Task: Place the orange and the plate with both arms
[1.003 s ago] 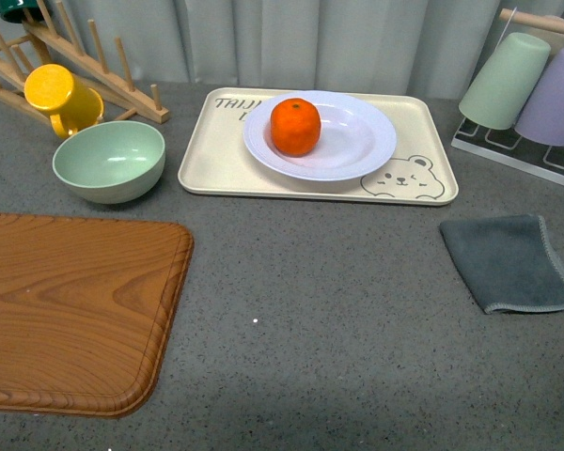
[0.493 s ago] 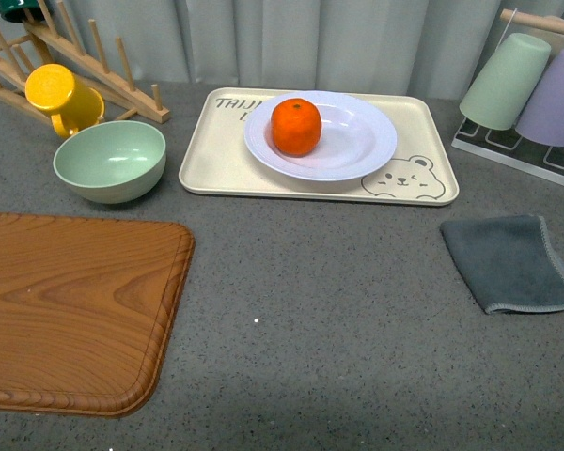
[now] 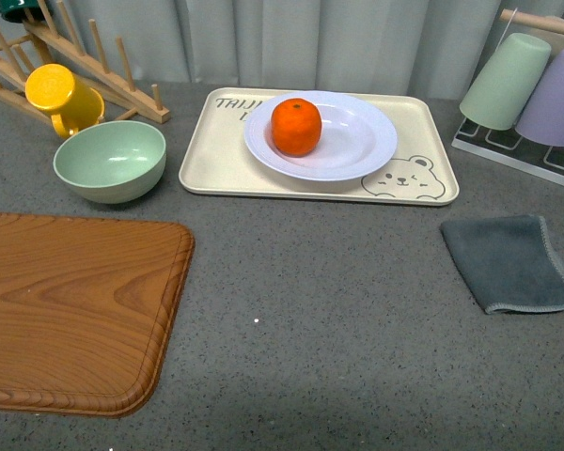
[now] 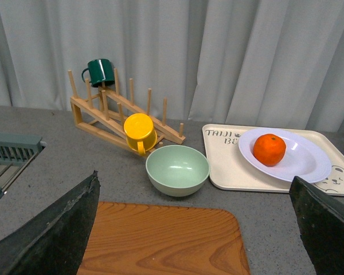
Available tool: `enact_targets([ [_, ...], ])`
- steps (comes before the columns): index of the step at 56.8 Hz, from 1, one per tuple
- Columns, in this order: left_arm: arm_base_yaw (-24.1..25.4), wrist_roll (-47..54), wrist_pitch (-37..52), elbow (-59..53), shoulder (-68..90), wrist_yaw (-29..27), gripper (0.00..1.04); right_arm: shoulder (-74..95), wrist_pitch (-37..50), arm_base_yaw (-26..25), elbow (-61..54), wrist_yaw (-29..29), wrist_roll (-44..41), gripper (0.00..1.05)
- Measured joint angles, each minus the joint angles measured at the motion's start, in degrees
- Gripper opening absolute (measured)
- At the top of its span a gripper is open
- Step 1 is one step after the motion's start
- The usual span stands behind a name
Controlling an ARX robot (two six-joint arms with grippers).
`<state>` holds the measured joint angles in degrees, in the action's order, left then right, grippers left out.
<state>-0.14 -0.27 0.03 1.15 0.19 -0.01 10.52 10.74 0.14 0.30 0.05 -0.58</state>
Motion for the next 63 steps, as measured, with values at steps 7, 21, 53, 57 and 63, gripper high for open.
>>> enact_targets([
  [7,0.00,0.00,0.00,0.00,0.00,0.00,0.98,-5.49,-7.17,0.00,0.04,-0.02,-0.02,0.01],
  [21,0.00,0.00,0.00,0.00,0.00,0.00,0.98,-10.23,-10.62,0.00,0.04,-0.13,0.00,0.01],
  [53,0.00,0.00,0.00,0.00,0.00,-0.02,0.98,-10.27,-10.64,0.00,0.04,-0.13,0.00,0.97],
  [57,0.00,0.00,0.00,0.00,0.00,0.00,0.98,-10.27,-10.64,0.00,0.04,-0.13,0.02,0.95],
  [63,0.00,0.00,0.00,0.00,0.00,0.00,0.98,-10.27,-10.64,0.00,0.04,-0.13,0.04,0.96],
])
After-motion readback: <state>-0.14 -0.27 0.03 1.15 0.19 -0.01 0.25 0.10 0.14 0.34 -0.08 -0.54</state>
